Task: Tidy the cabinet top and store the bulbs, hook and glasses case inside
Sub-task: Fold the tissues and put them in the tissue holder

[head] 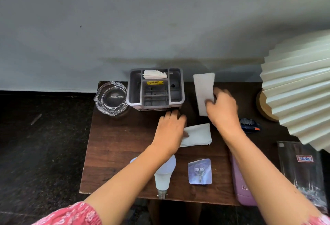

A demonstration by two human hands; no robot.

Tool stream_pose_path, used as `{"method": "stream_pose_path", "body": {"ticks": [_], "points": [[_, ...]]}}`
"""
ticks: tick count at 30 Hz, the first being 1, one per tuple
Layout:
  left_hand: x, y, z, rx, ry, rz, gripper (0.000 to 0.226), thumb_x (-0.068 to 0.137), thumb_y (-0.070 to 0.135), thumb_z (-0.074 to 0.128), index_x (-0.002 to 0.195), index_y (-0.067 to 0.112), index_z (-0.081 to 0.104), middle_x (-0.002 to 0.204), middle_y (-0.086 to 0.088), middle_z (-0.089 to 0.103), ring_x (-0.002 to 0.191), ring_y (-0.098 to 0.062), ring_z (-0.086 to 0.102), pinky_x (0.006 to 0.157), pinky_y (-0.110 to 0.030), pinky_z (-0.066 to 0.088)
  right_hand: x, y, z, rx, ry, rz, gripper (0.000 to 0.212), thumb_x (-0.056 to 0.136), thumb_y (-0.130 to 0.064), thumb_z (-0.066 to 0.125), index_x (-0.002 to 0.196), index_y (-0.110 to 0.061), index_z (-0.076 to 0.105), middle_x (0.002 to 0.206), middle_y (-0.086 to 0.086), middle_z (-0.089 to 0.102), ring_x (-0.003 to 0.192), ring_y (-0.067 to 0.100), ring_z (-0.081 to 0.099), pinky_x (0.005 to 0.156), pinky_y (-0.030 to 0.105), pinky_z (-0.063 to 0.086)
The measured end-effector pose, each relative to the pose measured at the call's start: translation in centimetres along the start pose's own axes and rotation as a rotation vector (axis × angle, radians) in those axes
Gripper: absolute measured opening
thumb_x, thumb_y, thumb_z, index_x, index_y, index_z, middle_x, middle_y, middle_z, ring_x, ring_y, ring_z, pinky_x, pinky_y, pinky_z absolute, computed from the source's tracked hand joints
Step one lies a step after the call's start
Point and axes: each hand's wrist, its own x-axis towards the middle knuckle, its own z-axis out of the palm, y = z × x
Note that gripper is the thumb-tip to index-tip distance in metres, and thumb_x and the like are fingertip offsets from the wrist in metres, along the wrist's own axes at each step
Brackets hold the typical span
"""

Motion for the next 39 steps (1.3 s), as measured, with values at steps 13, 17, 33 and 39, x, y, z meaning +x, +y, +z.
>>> {"method": "stream_pose_path", "body": {"ticks": [13, 17, 33, 39], "points": [[-0.9, -1.3, -2.2, -0.465, -0.065, -0.016, 0.027, 0.085, 0.005, 0.051, 0.104, 0.02, 0.064, 0.107, -0.006, 0.066, 0.1, -0.024, 0.058, 0.084, -0.041, 0.049, -4.7, 2.5, -2.6, -0.118, -0.417, -0.326, 0.028, 0.084, -0.004, 0.054, 0.1, -0.025, 0.064, 0.085, -0.004, 0.059, 0.099, 0.021, 0.048, 0.096, 0.039, 0.037], [-1.3, -1.3, -2.2, -0.638, -0.135, -0.025, 0.031, 0.089, 0.002, 0.045, 0.104, 0.019, 0.066, 0.109, -0.004, 0.066, 0.099, -0.018, 0.058, 0.079, -0.028, 0.046, -5.1, 2.3, -1.8, -0.038, -0.408, -0.271, 0.02, 0.087, -0.012, 0.055, 0.099, -0.023, 0.066, 0.074, -0.011, 0.044, 0.096, 0.018, 0.046, 0.084, 0.028, 0.033], [-1.5, -2.2, -3.1, -0.962, -0.266, 0.018, 0.023, 0.092, 0.014, 0.05, 0.089, 0.033, 0.063, 0.088, 0.013, 0.063, 0.085, -0.005, 0.058, 0.073, -0.018, 0.044, -5.1, 2.2, -0.7, -0.089, -0.227, -0.285, 0.01, 0.083, -0.028, 0.062, 0.088, -0.027, 0.07, 0.117, -0.01, 0.044, 0.119, 0.015, 0.027, 0.083, 0.027, 0.01], [-1.4, -2.4, -3.4, -1.019, -0.252, -0.008, 0.021, 0.095, 0.024, 0.045, 0.094, 0.024, 0.066, 0.088, 0.01, 0.064, 0.086, -0.005, 0.057, 0.077, -0.019, 0.043, -4.9, 1.8, -0.9, -0.116, -0.31, -0.286, 0.009, 0.086, -0.03, 0.056, 0.09, -0.029, 0.064, 0.113, -0.011, 0.062, 0.114, 0.014, 0.043, 0.097, 0.04, 0.018]]}}
